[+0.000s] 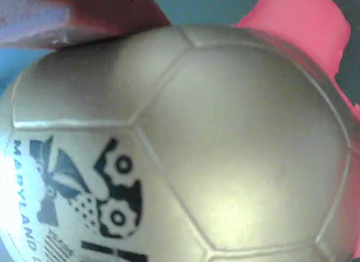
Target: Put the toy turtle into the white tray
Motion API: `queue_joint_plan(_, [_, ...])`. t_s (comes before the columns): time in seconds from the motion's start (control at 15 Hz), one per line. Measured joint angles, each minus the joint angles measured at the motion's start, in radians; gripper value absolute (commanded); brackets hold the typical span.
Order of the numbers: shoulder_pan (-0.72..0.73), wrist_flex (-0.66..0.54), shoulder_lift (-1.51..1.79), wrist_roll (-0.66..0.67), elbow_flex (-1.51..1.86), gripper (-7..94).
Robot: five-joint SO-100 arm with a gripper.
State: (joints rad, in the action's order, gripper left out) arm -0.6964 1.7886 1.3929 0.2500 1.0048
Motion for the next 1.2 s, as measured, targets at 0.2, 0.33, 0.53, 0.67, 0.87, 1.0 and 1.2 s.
queue_joint_plan(0.2, [0.137,-0.104,0.146,-0.114,0.173,0])
queue_joint_plan(0.33, [0.290,-0.210,0.207,-0.198,0.259,0])
queue_joint_plan(0.53, [0.543,-0.322,0.227,-0.331,0.273,0])
queue_joint_plan(0.67, [0.684,-0.368,0.215,-0.422,0.242,0])
queue_joint_plan(0.87, [0.877,-0.403,0.057,-0.517,0.146,0])
queue_joint_plan(1.0, [0.948,-0.408,-0.061,-0.545,0.032,0])
queue_joint_plan(1.2, [1.015,-0.396,-0.233,-0.555,-0.144,0])
